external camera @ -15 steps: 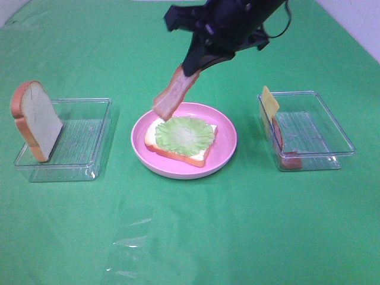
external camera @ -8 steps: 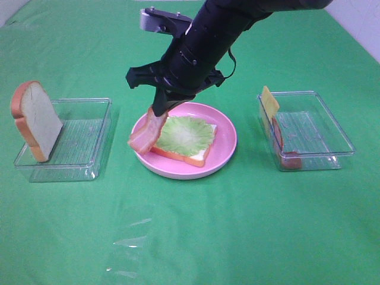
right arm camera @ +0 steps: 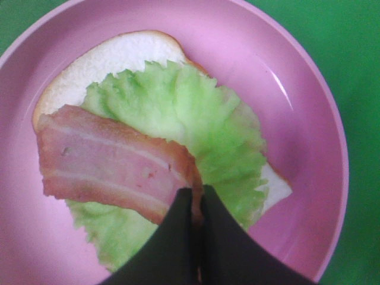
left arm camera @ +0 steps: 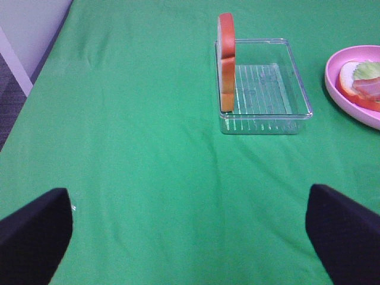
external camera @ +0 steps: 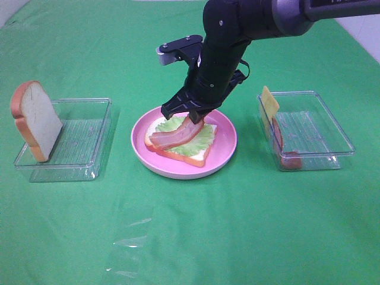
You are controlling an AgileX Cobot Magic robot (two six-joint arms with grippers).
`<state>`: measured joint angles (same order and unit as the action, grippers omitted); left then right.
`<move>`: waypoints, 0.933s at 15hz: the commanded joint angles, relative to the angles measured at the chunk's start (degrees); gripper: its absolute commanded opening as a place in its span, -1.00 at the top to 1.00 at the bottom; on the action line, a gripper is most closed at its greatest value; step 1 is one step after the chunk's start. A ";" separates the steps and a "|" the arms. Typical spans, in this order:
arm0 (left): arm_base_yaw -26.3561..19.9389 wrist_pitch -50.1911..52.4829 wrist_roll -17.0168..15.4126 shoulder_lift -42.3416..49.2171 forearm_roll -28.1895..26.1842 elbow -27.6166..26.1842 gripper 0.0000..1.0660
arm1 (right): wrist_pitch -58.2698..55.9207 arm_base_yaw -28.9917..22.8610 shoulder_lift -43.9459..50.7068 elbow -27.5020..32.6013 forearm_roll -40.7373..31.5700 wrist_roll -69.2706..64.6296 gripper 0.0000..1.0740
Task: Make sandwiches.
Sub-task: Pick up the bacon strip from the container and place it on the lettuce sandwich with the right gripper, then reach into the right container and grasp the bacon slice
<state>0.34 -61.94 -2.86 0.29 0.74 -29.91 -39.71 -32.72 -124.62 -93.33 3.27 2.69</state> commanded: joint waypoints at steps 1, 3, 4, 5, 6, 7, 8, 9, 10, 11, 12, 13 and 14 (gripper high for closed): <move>-0.17 0.29 0.11 0.23 -0.23 0.23 -0.88 | 2.23 0.11 -0.29 -0.23 1.78 0.40 1.00; -0.17 0.29 0.11 0.23 -0.23 0.23 -0.88 | 2.41 0.00 -0.29 -0.23 2.06 0.52 1.00; -0.17 0.29 0.11 0.23 -0.23 0.23 -0.88 | 2.41 -0.06 -0.29 -0.23 2.06 0.74 1.00; -0.17 0.29 0.11 0.23 -0.23 0.23 -0.88 | 2.46 -0.06 -0.29 -0.23 2.06 1.15 0.83; -0.17 0.29 0.11 0.23 -0.23 0.23 -0.88 | 2.46 -0.06 -0.29 -0.23 2.06 1.32 0.65; -0.17 0.29 0.11 0.23 -0.23 0.23 -0.88 | 2.35 -0.06 0.29 -0.23 2.46 1.55 -0.48; -0.17 0.29 0.11 0.23 -0.23 0.23 -0.88 | 1.89 -0.11 1.38 -0.52 2.52 1.55 -0.85; -0.17 0.29 0.11 0.23 -0.23 0.23 -0.88 | 0.34 -0.11 2.58 -1.60 2.35 1.55 -0.83; -0.17 0.29 0.17 0.23 -0.23 0.23 -0.88 | -2.29 -0.11 3.90 -3.84 2.35 1.55 -0.83; -0.17 0.29 0.17 0.23 -0.23 0.23 -0.88 | -5.44 -0.11 5.16 -6.13 2.41 1.55 -0.83; -0.17 0.29 0.17 0.23 -0.23 0.23 -0.88 | -7.33 -0.11 5.79 -7.45 2.41 1.55 -0.83; -0.17 0.29 0.17 0.23 -0.23 0.23 -0.88 | -11.17 -0.11 6.93 -9.74 2.75 1.49 -0.83; -0.17 0.29 0.17 0.23 -0.23 0.23 -0.88 | -14.90 -0.06 7.91 -11.97 3.38 1.15 -0.83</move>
<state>0.34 -61.94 -2.86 0.29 0.74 -29.91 -53.06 -32.72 -117.28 -104.79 6.07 3.61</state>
